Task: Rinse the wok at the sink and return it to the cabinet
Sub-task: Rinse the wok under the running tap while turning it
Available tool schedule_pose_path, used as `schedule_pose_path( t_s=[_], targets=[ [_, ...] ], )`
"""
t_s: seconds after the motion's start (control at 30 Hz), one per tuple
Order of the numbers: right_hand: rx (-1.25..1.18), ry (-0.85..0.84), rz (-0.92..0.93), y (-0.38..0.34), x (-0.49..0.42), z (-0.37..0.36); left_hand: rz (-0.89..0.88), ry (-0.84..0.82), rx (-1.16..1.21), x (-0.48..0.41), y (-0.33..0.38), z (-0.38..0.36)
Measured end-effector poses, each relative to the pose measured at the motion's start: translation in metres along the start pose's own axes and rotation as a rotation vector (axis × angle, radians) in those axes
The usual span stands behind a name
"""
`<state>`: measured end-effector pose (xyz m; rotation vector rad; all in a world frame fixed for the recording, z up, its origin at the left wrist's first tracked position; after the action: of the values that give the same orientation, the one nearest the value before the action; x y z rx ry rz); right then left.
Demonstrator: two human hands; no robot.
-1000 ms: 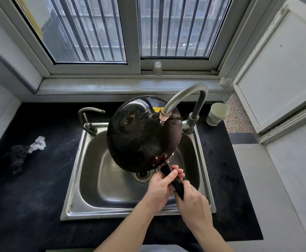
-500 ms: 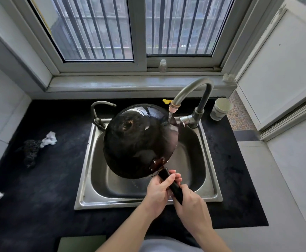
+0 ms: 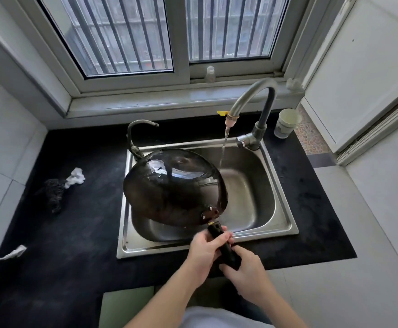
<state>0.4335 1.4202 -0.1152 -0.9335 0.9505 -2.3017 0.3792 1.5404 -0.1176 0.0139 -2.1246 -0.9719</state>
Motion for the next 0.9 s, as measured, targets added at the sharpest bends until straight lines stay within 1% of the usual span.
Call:
schedule_pose_path(
  t_s=[0.07,0.17,0.27,0.37,0.43,0.5,0.6,0.67,0.7,0.77,0.83,0.9],
  targets=[
    [-0.118,-0.048,-0.027,-0.006,0.004,-0.005,0.02,-0.027,0.046,0.003,-0.003,0.002],
    [-0.404,-0.128,-0.075,-0.012,0.011,-0.009,0.076,-0.112,0.169,0.008,-0.003,-0.001],
    [-0.622,-0.189,-0.135,-0.009,0.016,-0.009,0.134,-0.195,0.164,0.009,-0.001,-0.006],
    [-0.728,-0.257,-0.164,-0.008,0.02,-0.01,0.164,-0.212,0.143,0.006,0.0,-0.01],
    [-0.756,-0.283,-0.179,-0.009,0.021,-0.008,0.149,-0.198,0.13,0.004,-0.001,-0.013],
    [-0.714,-0.303,-0.179,-0.011,0.02,-0.002,0.118,-0.165,0.117,0.002,-0.002,-0.012],
    [-0.545,-0.297,-0.199,-0.013,0.016,0.002,0.068,-0.116,0.085,0.0,-0.004,-0.009],
    [-0.403,-0.219,-0.252,-0.008,0.013,0.0,0.043,-0.073,0.058,-0.001,-0.005,-0.007],
    [-0.302,-0.151,-0.249,-0.006,0.012,-0.001,0.029,-0.047,0.044,-0.002,-0.006,-0.005],
    [-0.046,-0.012,-0.186,-0.008,0.013,-0.002,0.0,-0.021,0.028,-0.004,-0.004,-0.004],
    [0.204,0.058,-0.1,-0.017,0.014,-0.002,-0.024,-0.009,0.02,-0.005,-0.002,-0.003],
    [0.237,0.071,-0.057,-0.021,0.012,-0.004,-0.033,0.019,-0.011,-0.005,-0.004,0.002]
  ],
)
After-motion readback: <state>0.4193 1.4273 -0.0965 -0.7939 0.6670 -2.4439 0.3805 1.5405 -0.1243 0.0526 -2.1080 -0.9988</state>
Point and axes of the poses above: each hand's wrist, its own x-axis away from the middle knuckle, its own z-axis out of the back of the hand, y = z × x, the point moved 5 cm from there along -x, towards the middle knuckle, and after that the axes turned 2 degrees about z, right-handed, at the moved point
